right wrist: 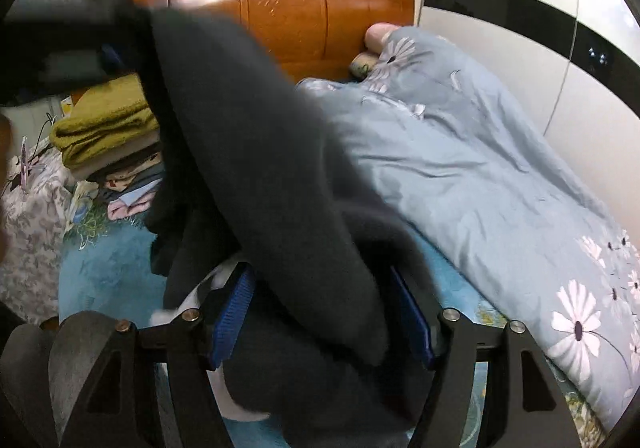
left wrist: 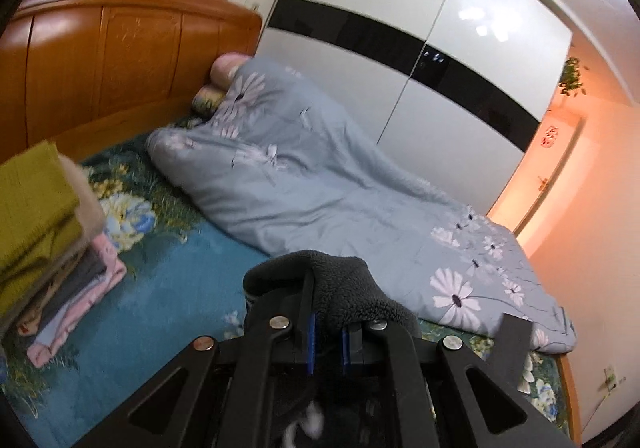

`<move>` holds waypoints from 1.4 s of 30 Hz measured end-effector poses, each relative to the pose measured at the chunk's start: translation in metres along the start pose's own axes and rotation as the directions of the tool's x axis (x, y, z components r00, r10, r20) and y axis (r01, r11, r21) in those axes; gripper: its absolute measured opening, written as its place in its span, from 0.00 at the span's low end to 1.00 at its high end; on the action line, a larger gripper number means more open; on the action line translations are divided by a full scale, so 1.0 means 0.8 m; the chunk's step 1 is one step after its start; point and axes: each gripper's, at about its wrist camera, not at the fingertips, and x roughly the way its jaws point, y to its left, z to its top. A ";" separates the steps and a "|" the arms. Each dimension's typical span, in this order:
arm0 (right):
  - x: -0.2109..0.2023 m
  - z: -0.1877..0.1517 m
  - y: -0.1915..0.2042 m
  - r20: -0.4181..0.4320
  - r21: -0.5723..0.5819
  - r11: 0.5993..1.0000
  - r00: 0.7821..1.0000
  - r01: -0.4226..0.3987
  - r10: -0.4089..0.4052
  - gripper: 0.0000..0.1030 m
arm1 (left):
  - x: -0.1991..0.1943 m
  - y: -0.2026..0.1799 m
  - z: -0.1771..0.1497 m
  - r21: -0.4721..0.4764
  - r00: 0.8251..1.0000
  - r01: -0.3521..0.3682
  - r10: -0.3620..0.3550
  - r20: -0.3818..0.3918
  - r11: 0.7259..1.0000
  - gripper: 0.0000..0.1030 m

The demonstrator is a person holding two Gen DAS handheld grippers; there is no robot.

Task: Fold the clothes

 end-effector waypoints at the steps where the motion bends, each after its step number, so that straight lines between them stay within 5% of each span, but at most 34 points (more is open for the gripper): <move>1: 0.001 0.003 -0.001 0.006 0.006 1.000 1.000 0.014 -0.014 0.45 | -0.005 -0.003 0.004 0.013 1.000 -0.004 0.004 0.005 1.000 0.09; 2: 0.000 0.006 -0.003 0.015 0.014 0.999 0.999 0.034 -0.034 0.28 | -0.009 -0.007 0.007 0.022 1.000 0.004 -0.004 0.011 1.000 0.09; 5: -0.021 0.020 -0.021 0.060 0.073 0.995 0.995 0.071 -0.075 0.16 | -0.020 -0.018 0.019 0.042 0.998 0.038 -0.039 0.038 0.998 0.09; 13: -0.137 0.078 -0.075 0.263 0.136 0.974 0.941 0.181 -0.212 0.12 | -0.062 -0.070 0.088 0.109 0.971 0.136 -0.154 0.181 0.985 0.09; 17: -0.187 0.085 -0.084 0.331 0.166 0.975 0.922 0.149 -0.198 0.12 | -0.057 -0.078 0.093 0.099 0.967 0.165 -0.180 0.180 0.981 0.09; 19: -0.191 0.077 -0.086 0.326 0.164 0.974 0.923 0.156 -0.203 0.12 | -0.027 -0.076 0.078 0.098 0.981 0.154 -0.164 0.102 0.983 0.12; 23: -0.157 0.046 -0.109 0.222 0.184 0.964 0.948 0.191 -0.230 0.12 | 0.036 -0.071 0.038 0.066 0.987 0.148 -0.143 -0.077 0.987 0.19; 26: -0.120 0.013 -0.141 0.106 0.247 0.945 0.963 0.214 -0.246 0.12 | 0.086 -0.066 -0.009 0.005 0.955 0.178 -0.172 -0.243 0.984 0.30; 28: -0.105 -0.019 -0.173 0.024 0.309 0.918 0.962 0.250 -0.270 0.12 | 0.106 -0.062 -0.034 -0.038 0.934 0.190 -0.192 -0.300 0.981 0.49; 39: -0.041 -0.201 -0.340 -0.385 0.555 0.690 0.879 0.464 -0.281 0.13 | 0.157 0.004 -0.135 -0.284 0.897 0.059 -0.175 -0.406 0.957 0.54; 42: -0.069 -0.235 -0.342 -0.404 0.562 0.681 0.874 0.469 -0.268 0.30 | 0.175 0.008 -0.165 -0.330 0.880 0.038 -0.188 -0.436 0.943 0.54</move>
